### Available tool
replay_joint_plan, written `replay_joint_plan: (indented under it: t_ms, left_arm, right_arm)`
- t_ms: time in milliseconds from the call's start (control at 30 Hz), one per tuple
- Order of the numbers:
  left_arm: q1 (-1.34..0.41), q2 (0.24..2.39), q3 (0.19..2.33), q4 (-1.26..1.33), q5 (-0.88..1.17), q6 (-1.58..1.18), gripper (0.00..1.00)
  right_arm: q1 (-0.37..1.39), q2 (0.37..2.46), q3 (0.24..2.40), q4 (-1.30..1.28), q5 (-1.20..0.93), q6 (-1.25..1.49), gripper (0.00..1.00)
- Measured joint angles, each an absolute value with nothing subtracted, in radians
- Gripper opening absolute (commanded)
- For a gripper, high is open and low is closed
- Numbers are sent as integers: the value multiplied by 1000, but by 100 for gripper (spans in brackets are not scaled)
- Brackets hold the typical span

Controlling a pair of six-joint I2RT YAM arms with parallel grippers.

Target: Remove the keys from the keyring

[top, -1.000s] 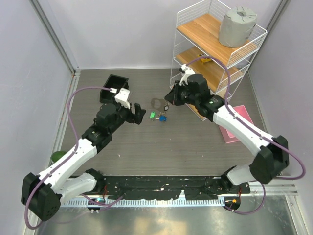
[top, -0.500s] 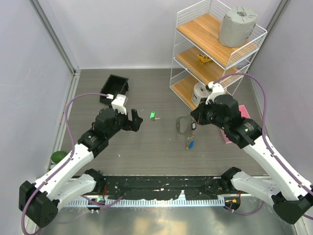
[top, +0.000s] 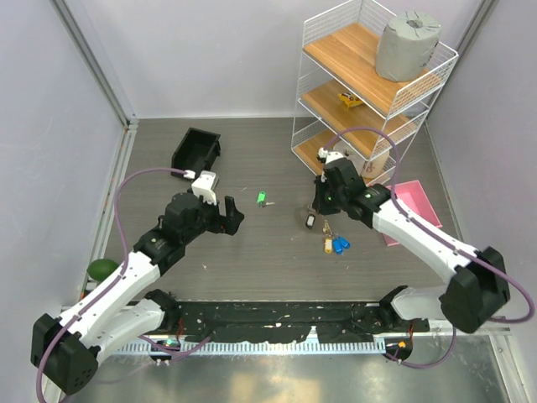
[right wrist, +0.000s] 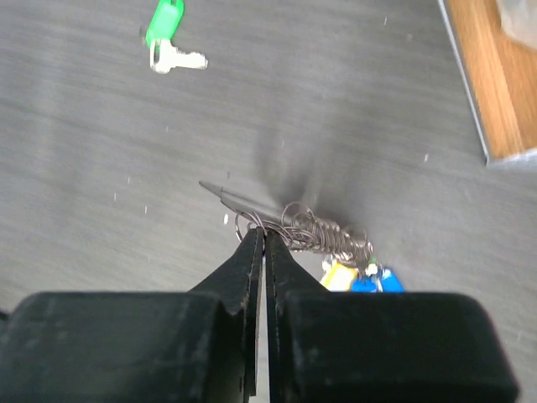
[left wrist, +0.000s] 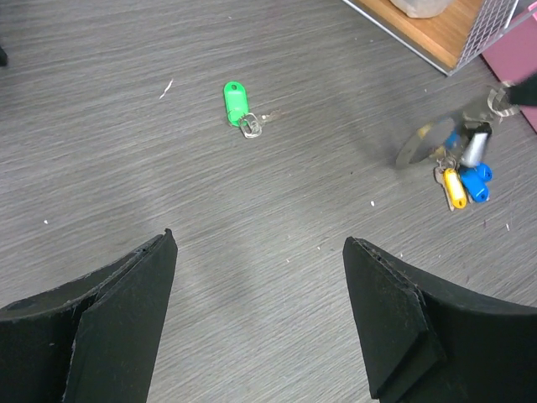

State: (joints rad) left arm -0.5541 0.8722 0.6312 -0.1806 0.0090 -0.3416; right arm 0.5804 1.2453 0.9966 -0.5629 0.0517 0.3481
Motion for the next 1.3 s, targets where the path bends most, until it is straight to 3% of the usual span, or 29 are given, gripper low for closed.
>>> replay_joint_plan:
  t_ms: [133, 200, 333, 400, 467, 500, 833, 933, 1133, 1300]
  left_arm:
    - [-554, 869, 616, -182, 10, -341, 87]
    - [-554, 866, 610, -185, 10, -341, 87]
    - [-554, 854, 604, -186, 10, -336, 88]
    - [-554, 852, 603, -186, 10, -334, 88]
    - [-554, 852, 603, -186, 10, -333, 88]
    - [-554, 852, 603, -186, 10, -333, 88]
    - [-554, 771, 636, -287, -38, -364, 91]
    - [-554, 677, 693, -381, -113, -398, 91]
    - [-554, 418, 725, -450, -280, -443, 97]
    - [-554, 355, 770, -537, -405, -445, 98]
  right_arm:
    - [579, 1380, 1044, -461, 100, 342, 22]
    - [574, 1431, 1056, -424, 131, 337, 37]
    - [574, 1446, 1035, -469, 157, 324, 43]
    - [575, 1446, 1033, -503, 167, 318, 52]
    - [575, 1434, 1032, -527, 179, 313, 63]
    - [575, 1420, 1031, -537, 184, 310, 76]
    - [575, 939, 929, -511, 242, 281, 78]
    - [575, 768, 892, -489, 275, 259, 85]
    - [575, 448, 854, -494, 350, 216, 86]
    - [575, 281, 859, -533, 440, 212, 88]
